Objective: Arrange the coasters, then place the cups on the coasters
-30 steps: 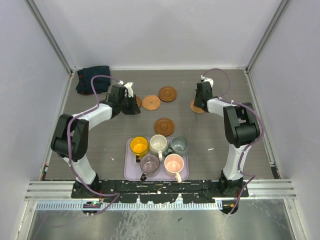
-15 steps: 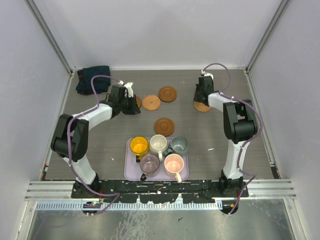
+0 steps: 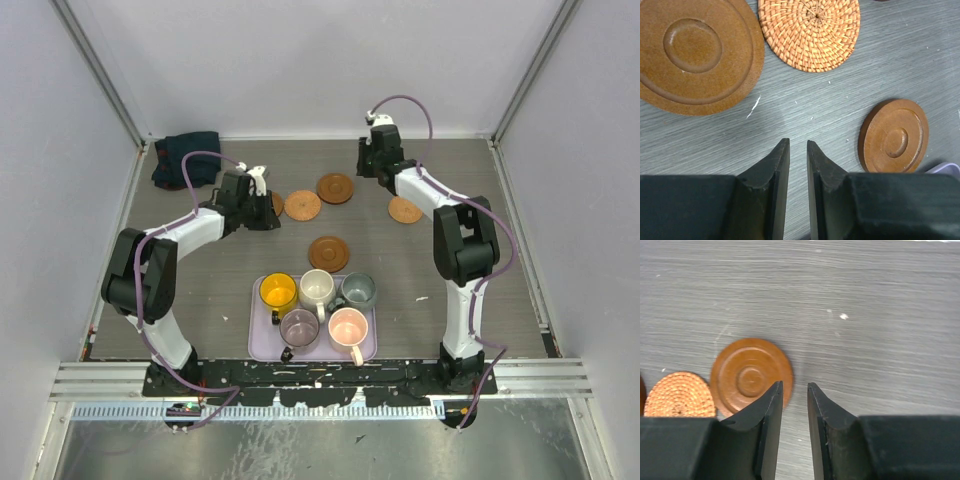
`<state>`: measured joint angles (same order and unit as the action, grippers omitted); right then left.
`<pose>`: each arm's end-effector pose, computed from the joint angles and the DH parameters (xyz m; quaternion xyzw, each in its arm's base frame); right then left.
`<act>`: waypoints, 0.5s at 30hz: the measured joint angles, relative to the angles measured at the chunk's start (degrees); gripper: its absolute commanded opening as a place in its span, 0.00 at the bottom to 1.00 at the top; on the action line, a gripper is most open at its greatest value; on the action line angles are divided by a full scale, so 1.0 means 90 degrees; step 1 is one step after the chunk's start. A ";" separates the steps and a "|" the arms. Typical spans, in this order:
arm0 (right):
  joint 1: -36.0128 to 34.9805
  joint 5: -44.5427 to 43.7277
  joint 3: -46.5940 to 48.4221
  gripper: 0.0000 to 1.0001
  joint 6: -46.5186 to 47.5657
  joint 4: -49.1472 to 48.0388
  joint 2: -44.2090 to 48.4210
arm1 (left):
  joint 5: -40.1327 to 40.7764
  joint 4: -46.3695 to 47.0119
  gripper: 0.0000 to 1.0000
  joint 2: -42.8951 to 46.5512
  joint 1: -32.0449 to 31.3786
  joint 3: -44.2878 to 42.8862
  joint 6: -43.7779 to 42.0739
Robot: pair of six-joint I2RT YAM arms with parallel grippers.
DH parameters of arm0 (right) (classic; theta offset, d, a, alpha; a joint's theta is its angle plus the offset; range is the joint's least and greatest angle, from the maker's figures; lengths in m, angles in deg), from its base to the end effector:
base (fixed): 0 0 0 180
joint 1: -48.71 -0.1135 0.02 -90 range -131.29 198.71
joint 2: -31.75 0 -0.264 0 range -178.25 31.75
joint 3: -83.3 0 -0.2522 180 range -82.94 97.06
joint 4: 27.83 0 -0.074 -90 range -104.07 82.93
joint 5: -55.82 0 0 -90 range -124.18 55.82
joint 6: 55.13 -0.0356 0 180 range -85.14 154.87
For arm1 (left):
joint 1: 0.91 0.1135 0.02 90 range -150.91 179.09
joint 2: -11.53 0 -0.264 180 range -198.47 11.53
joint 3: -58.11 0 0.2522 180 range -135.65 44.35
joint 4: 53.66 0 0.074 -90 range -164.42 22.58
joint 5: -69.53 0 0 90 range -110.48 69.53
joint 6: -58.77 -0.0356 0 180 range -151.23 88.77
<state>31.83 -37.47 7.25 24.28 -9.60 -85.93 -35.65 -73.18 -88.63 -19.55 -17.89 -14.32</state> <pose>0.4605 0.1376 0.2294 -0.0341 0.8735 0.0907 0.4770 0.3524 -0.1287 0.1953 0.0657 0.9105 -0.2347 0.3342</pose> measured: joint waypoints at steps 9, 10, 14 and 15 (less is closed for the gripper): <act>-0.0707 -0.0002 0.0872 0.32 0.0408 0.0403 -0.1010 | 0.0221 -0.0002 0.24 0.0000 0.0000 0.0027 -0.0095; -0.0733 0.0000 0.0979 0.31 0.0435 0.0452 -0.1120 | 0.0228 0.0000 0.25 0.0000 0.0000 0.0027 -0.0102; -0.0787 0.0000 0.1379 0.30 0.0546 0.0627 -0.1513 | 0.0262 0.0000 0.25 0.0000 0.0000 0.0029 -0.0124; -0.0797 0.0000 0.1435 0.30 0.0568 0.0656 -0.1562 | 0.0267 0.0000 0.25 0.0000 0.0000 0.0029 -0.0124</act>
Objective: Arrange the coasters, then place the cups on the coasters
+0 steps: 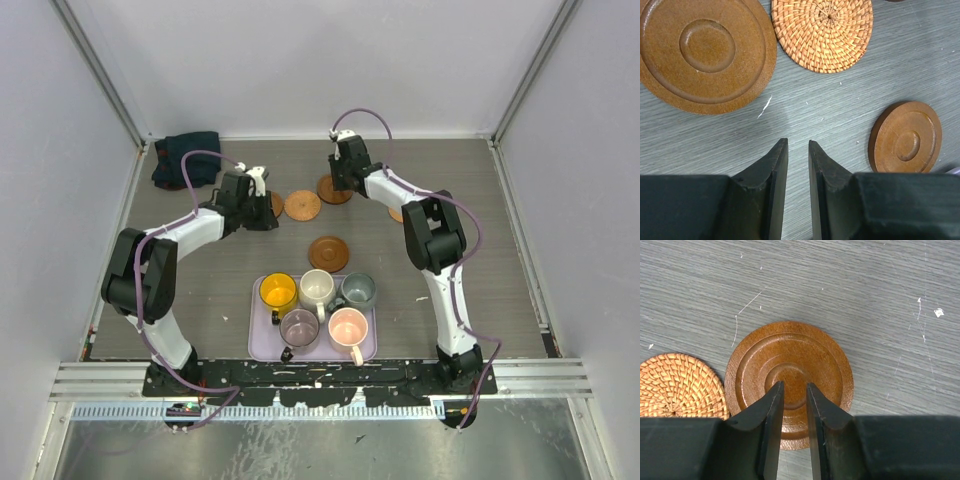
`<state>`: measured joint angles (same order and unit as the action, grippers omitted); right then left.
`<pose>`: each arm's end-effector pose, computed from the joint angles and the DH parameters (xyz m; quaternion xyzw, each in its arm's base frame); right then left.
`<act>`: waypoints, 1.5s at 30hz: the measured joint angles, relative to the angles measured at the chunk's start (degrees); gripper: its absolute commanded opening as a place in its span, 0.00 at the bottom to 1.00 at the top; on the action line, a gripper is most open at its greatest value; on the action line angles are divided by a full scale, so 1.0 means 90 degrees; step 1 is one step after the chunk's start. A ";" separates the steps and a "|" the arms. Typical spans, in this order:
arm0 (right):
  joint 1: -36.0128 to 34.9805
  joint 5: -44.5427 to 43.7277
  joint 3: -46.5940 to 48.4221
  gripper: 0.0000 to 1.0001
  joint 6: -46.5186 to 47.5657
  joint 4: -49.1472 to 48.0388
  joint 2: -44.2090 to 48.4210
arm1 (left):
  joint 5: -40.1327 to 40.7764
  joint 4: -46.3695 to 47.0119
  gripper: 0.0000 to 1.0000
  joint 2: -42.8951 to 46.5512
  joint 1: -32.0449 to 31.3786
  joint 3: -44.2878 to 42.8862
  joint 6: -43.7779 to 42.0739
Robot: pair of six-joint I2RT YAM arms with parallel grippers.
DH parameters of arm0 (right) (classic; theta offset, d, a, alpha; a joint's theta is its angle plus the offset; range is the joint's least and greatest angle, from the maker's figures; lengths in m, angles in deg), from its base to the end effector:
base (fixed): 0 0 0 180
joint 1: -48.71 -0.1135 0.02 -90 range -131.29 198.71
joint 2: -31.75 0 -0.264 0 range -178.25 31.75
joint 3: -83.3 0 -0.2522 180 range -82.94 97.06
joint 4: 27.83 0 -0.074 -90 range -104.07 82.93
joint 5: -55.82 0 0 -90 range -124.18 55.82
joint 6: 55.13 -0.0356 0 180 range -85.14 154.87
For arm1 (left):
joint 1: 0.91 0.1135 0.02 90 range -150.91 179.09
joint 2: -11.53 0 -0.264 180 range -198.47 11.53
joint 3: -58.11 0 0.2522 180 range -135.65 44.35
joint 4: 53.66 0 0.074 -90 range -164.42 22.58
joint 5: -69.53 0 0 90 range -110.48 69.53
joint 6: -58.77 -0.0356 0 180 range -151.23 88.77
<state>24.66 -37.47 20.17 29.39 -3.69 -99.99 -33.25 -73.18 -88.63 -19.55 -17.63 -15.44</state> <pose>0.4799 0.2119 0.1768 -0.1334 0.8924 0.0846 0.4227 0.3523 -0.1272 0.1937 0.0663 0.9132 -0.2129 0.3411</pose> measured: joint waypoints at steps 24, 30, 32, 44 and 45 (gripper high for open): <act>-0.0097 -0.0792 -0.1872 0.22 -0.0449 -0.0478 0.0920 | 0.0119 -0.0005 0.25 0.0000 0.0000 0.0012 0.0000; -0.0112 -0.1061 -0.2106 0.21 -0.0641 -0.0418 0.1100 | 0.0155 -0.0007 0.26 0.0000 0.0000 0.0012 0.0000; -0.0112 -0.1112 -0.2227 0.21 -0.0721 -0.0384 0.1192 | 0.0170 -0.0010 0.26 0.0000 0.0000 0.0012 0.0000; -0.0109 -0.1268 -0.3172 0.20 -0.0959 -0.0238 0.1906 | 0.0233 -0.0012 0.26 0.0000 0.0039 0.0012 0.0002; -0.0114 -0.1265 -0.3172 0.20 -0.0957 -0.0240 0.1906 | 0.0233 -0.0012 0.26 0.0000 0.0041 0.0012 0.0002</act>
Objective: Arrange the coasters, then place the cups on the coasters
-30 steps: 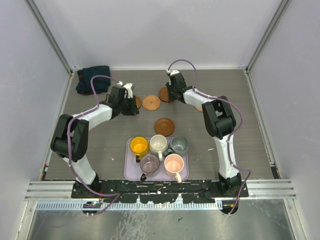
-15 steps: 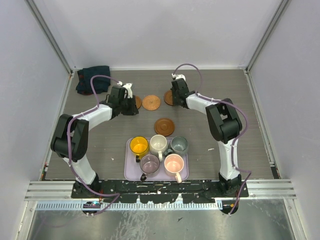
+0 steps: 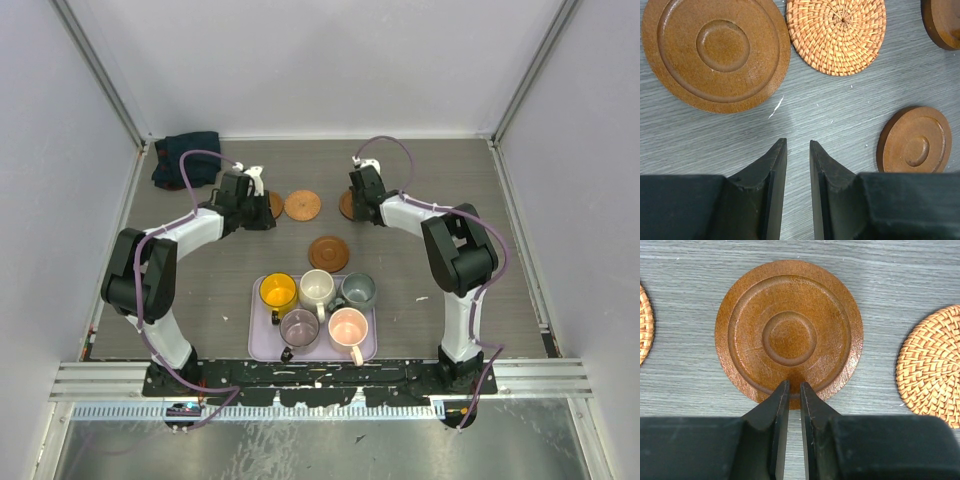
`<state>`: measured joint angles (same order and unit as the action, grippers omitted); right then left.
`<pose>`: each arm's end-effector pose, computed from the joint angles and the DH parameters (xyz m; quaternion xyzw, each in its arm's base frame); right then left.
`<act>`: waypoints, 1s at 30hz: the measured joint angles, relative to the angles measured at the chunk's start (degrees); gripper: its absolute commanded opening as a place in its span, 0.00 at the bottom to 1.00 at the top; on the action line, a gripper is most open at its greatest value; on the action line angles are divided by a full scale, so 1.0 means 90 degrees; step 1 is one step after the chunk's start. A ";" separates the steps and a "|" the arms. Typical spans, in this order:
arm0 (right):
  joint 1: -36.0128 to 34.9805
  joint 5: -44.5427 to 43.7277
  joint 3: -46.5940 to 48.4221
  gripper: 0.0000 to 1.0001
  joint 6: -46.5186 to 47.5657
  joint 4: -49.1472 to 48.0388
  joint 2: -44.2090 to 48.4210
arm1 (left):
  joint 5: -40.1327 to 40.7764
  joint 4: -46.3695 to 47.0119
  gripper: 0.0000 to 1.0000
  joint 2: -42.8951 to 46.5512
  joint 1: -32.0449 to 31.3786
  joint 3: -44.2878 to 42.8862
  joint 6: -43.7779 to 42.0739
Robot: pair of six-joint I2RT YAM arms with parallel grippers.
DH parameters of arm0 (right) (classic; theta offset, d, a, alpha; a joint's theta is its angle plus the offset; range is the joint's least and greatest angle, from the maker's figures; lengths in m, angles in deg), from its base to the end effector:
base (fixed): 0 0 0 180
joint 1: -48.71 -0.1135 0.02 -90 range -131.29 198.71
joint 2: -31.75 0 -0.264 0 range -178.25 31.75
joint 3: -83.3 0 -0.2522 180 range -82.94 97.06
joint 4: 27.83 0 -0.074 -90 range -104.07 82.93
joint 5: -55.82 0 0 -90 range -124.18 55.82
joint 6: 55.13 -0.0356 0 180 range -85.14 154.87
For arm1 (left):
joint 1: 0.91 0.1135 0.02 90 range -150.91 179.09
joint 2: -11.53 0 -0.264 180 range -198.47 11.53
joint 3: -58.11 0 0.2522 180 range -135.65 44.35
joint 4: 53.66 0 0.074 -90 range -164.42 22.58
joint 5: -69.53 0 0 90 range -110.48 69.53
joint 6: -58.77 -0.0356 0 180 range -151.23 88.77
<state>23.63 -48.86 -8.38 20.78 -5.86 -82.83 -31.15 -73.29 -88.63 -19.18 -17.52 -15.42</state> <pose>0.3917 0.1733 0.1611 -0.0434 0.9267 0.0061 0.3731 0.3533 -0.1236 0.1927 0.0559 0.9161 -0.1956 0.3456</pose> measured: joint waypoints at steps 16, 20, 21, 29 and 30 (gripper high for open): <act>-0.0211 -0.0114 0.0338 0.20 0.0435 0.0185 -0.0177 | -0.0002 -0.0005 0.27 0.0000 0.0000 0.0000 -0.0027; -0.0228 -0.0311 0.0634 0.20 0.0748 0.0408 -0.0282 | -0.0109 0.0146 0.29 0.0039 0.0000 0.0104 -0.0100; -0.0233 -0.0342 0.0726 0.20 0.0814 0.0449 -0.0289 | -0.0177 0.0216 0.30 0.0073 0.0000 0.0160 -0.0151; -0.0233 -0.0413 0.0828 0.17 0.0998 0.0194 0.0211 | -0.1086 0.0899 0.44 0.0253 -0.0083 0.0367 -0.0449; -0.0233 -0.0410 0.0733 0.17 0.0979 0.0136 0.0381 | -0.1175 0.0937 0.46 0.0253 -0.0112 0.0367 -0.0500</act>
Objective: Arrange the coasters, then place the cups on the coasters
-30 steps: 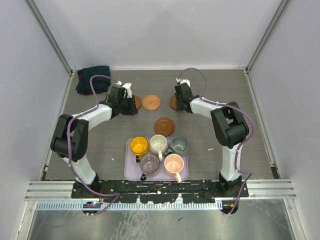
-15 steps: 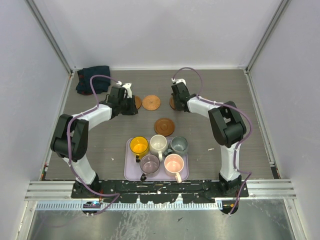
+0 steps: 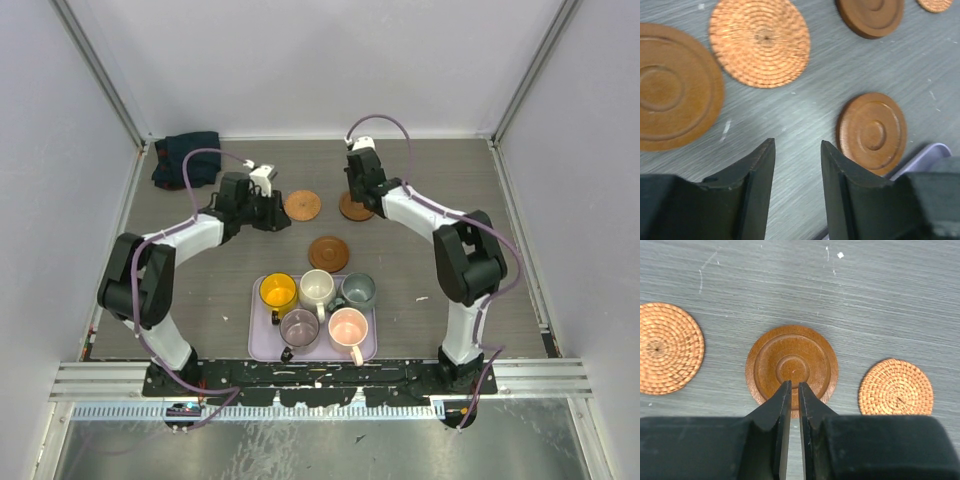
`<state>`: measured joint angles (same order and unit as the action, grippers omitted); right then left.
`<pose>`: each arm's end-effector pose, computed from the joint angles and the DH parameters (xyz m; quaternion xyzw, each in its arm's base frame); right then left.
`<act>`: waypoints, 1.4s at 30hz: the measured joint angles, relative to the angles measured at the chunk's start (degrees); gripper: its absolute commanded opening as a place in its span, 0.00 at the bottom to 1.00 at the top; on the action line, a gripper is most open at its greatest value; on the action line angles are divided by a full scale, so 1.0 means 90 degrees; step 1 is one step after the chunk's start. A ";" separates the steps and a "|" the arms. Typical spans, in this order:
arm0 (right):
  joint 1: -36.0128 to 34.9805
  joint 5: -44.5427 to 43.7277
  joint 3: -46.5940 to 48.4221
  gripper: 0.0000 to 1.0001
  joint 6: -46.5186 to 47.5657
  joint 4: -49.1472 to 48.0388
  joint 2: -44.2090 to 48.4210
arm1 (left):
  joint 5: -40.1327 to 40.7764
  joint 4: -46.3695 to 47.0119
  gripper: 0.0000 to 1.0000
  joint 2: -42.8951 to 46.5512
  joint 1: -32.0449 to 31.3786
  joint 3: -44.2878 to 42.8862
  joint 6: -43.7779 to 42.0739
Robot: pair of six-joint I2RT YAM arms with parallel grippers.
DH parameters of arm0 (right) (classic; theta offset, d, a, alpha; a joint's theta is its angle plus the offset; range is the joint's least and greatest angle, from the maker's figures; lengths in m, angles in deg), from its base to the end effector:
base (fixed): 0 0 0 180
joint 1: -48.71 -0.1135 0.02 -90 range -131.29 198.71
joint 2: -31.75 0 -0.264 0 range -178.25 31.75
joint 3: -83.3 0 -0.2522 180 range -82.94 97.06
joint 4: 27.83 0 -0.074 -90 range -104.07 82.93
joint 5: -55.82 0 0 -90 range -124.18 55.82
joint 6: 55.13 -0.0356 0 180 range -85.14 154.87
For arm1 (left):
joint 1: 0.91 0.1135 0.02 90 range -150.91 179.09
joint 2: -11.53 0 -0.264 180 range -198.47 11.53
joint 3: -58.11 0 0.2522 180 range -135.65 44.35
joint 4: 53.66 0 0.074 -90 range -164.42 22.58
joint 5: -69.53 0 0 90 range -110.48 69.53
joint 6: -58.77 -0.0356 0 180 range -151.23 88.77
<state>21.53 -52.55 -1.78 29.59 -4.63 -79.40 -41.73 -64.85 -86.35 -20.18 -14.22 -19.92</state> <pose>0.3971 0.1913 0.2208 -0.1026 0.8893 -0.0207 0.4452 0.3447 -0.1342 0.2021 0.1435 0.8707 -0.2752 0.3815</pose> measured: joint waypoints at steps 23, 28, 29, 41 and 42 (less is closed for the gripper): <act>-0.0012 -0.0233 -0.2849 0.13 -0.0704 -0.0835 0.3276 | 0.0182 -0.0449 0.53 -0.1632 -0.1732 -0.1464 -0.0561; -0.0012 -0.0216 -0.2963 0.13 -0.0806 -0.0979 0.3526 | 0.0221 -0.0641 0.45 -0.1756 -0.1792 -0.1615 -0.0578; -0.0012 -0.0214 -0.3002 0.13 -0.0823 -0.0991 0.3543 | 0.0223 -0.0685 0.45 -0.1778 -0.1802 -0.1649 -0.0593; -0.0012 -0.0092 -0.3191 0.13 -0.0986 -0.0996 0.3551 | 0.0223 -0.0933 0.25 -0.1926 -0.1991 -0.1826 -0.0714; -0.0012 -0.0090 -0.3191 0.13 -0.0988 -0.0996 0.3551 | 0.0223 -0.0935 0.22 -0.1936 -0.2004 -0.1826 -0.0714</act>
<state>21.42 -53.36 -30.50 20.69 -13.60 -47.44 -39.72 -73.26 -103.77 -38.21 -30.65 -26.35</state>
